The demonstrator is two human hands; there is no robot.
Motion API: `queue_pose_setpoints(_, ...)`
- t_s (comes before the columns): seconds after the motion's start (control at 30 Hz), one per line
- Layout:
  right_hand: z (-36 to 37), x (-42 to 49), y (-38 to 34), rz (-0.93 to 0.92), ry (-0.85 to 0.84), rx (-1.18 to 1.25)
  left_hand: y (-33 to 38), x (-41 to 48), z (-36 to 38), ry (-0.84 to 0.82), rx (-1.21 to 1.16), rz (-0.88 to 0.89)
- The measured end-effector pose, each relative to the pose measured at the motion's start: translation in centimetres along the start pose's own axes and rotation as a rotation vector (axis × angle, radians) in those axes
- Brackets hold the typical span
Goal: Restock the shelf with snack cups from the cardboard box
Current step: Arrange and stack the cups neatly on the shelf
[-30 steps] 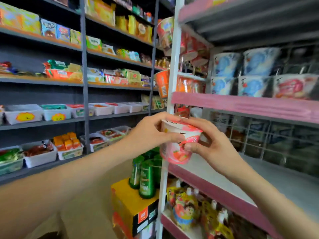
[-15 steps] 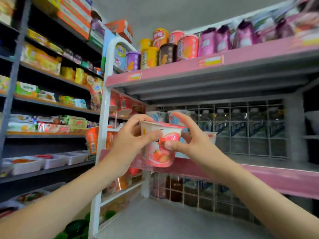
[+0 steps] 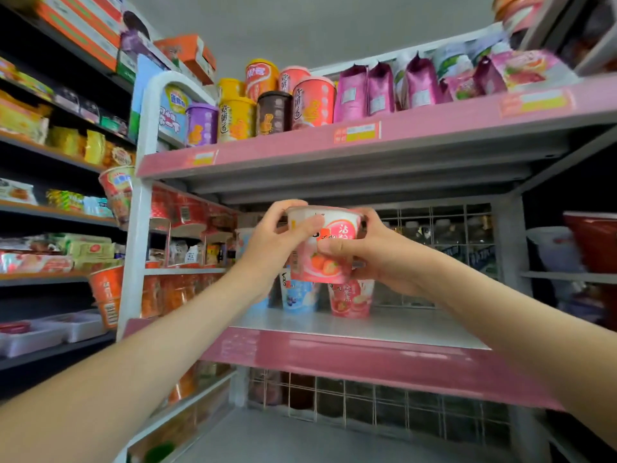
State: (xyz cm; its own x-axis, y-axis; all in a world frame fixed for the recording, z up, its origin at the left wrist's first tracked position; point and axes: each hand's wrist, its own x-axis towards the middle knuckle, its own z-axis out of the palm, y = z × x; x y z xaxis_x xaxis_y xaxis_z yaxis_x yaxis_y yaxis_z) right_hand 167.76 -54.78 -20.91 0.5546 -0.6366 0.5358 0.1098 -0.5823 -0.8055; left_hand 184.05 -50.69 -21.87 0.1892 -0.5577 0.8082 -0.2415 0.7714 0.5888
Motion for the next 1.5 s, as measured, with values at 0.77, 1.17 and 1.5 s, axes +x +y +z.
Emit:
queue_pose_setpoints(0.77, -4.7, 10.2, 5.7, 0.144, 0.366, -0.271, -7.5, 9.2, 4.9, -0.066, 0.433, -0.254)
queue_pose_setpoints(1.17, -4.2, 9.7, 5.9, -0.217, 0.354, -1.120, -6.0, 8.5, 5.3, -0.211, 0.946, 0.059)
queue_pose_setpoints(1.5, -2.8, 8.1, 3.0, -0.133, 0.322, -1.090, -3.9, 7.0, 3.5, -0.240, 1.016, 0.089)
